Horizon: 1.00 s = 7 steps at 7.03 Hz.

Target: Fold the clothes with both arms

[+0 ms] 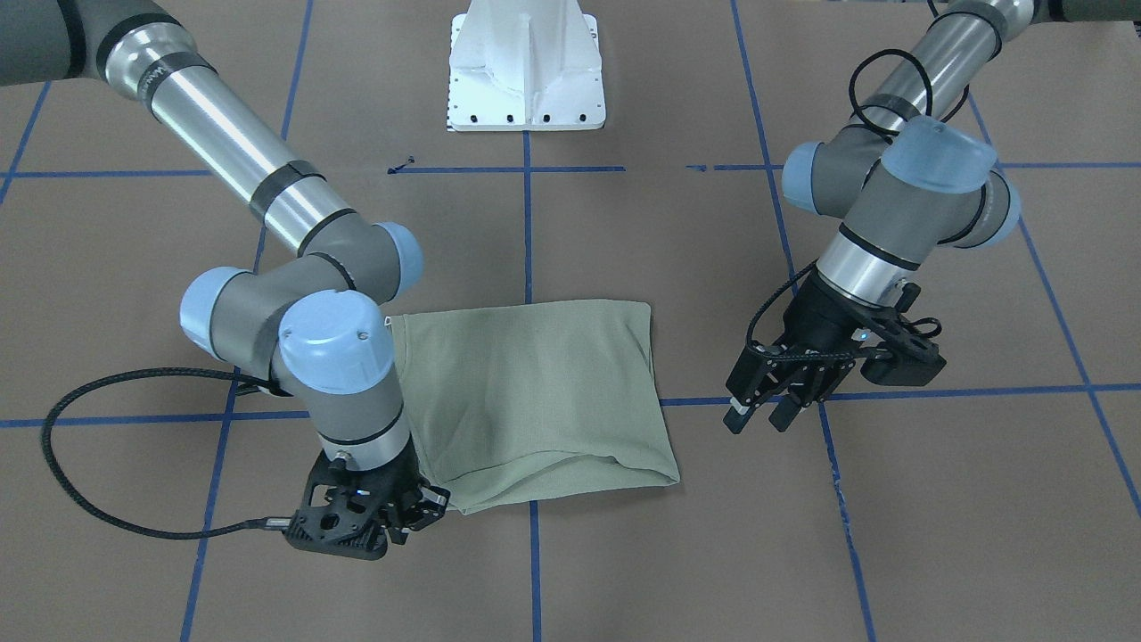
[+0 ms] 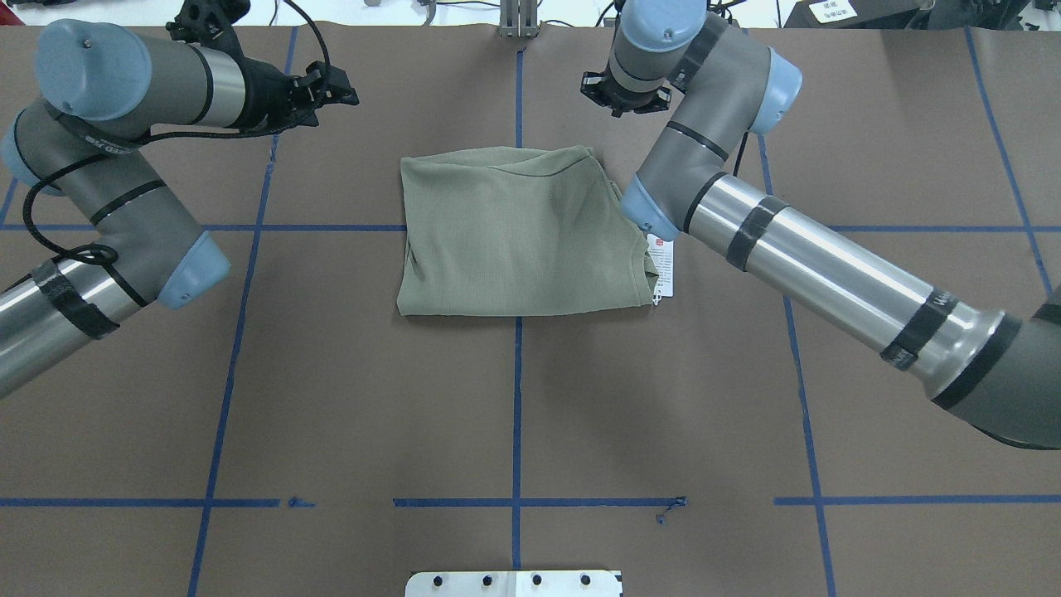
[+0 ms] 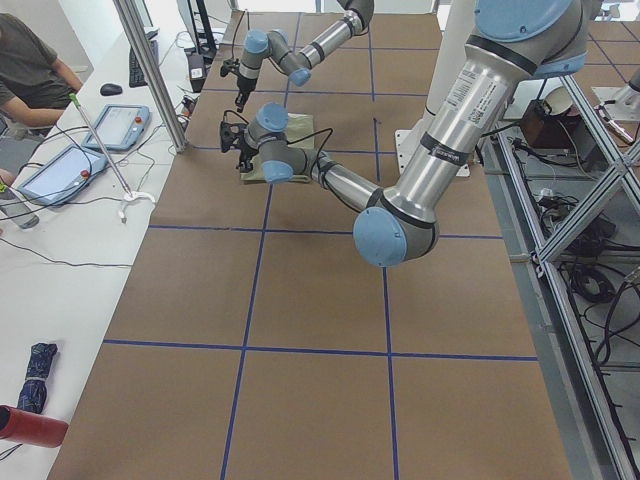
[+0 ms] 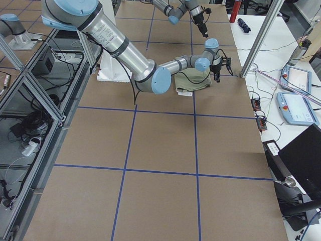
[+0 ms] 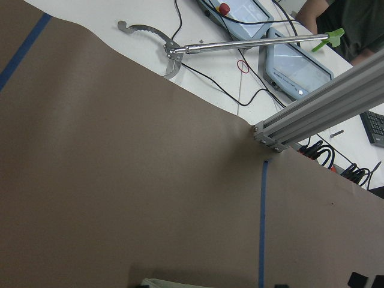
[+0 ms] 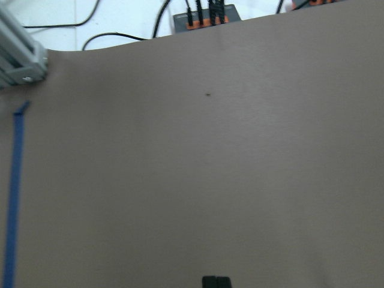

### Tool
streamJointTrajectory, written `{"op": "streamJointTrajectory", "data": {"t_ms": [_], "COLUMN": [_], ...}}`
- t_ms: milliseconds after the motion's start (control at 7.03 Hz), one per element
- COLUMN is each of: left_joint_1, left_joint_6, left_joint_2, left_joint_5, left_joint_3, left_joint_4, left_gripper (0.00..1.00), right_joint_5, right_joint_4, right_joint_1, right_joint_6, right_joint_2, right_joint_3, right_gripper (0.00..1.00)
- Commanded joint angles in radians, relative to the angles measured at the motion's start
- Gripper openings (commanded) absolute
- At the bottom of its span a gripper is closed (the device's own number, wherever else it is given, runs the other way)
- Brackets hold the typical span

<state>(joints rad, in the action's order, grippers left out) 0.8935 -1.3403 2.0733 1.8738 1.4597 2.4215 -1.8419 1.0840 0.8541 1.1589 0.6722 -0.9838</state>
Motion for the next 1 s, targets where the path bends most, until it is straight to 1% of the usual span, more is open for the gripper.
{"op": "streamJointTrajectory", "data": {"t_ms": [0, 142, 284, 427, 569, 711, 853], "left_joint_1": [0.043, 0.126, 0.236, 0.328, 0.413, 0.511, 0.604], "left_joint_6": [0.261, 0.394, 0.572, 0.765, 0.884, 1.046, 1.219], "left_joint_2": [-0.108, -0.161, -0.230, -0.298, -0.329, -0.344, -0.345], "left_joint_5": [0.046, 0.147, 0.262, 0.351, 0.411, 0.460, 0.490], "left_joint_3": [0.027, 0.027, 0.028, 0.028, 0.036, 0.042, 0.071], "left_joint_4": [-0.001, -0.001, -0.002, -0.027, -0.092, -0.207, -0.384], "left_gripper": [0.75, 0.75, 0.75, 0.75, 0.75, 0.75, 0.76], "right_joint_5": [-0.220, -0.293, -0.385, -0.463, -0.470, -0.468, -0.461], "right_joint_4": [0.013, 0.046, 0.116, 0.220, 0.349, 0.488, 0.566], "right_joint_1": [0.142, 0.228, 0.335, 0.423, 0.483, 0.559, 0.591], "right_joint_6": [-0.187, -0.323, -0.484, -0.646, -0.811, -0.996, -1.048], "right_joint_2": [0.226, 0.332, 0.409, 0.491, 0.577, 0.665, 0.738], "right_joint_3": [-0.172, -0.250, -0.312, -0.387, -0.482, -0.572, -0.658], "right_gripper": [0.00, 0.00, 0.00, 0.00, 0.03, 0.26, 0.56]}}
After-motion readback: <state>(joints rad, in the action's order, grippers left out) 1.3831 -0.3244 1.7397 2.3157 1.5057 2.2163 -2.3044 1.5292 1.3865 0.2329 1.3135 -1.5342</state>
